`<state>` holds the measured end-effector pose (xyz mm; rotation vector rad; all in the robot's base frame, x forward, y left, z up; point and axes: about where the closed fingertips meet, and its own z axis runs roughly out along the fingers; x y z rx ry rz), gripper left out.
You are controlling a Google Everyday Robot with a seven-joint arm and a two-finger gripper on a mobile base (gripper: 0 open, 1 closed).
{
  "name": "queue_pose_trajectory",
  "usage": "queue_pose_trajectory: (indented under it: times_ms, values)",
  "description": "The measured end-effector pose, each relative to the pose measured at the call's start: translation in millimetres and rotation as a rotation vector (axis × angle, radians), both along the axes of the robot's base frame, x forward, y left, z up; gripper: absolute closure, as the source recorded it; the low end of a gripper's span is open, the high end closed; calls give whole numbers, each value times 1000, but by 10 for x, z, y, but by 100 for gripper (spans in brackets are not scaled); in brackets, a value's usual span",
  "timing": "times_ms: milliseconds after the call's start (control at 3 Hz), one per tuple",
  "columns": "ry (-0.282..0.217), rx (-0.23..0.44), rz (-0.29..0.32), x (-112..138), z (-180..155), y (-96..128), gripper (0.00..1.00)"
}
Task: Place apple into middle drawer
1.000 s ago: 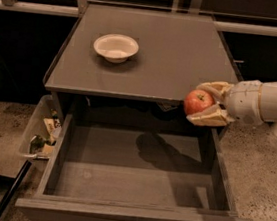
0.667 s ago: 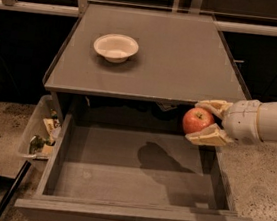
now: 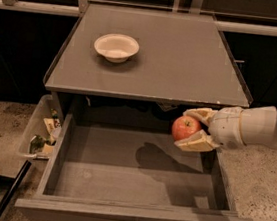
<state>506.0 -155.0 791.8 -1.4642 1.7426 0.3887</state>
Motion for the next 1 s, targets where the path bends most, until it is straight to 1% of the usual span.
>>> queue_pose_trajectory:
  times_ms: [333,667,1000]
  values:
    - [83,-1,11,52,-634,159,100]
    - [92,-6,12,124,-1085,244,100]
    - [84,27,-3,169,-1419,278,100]
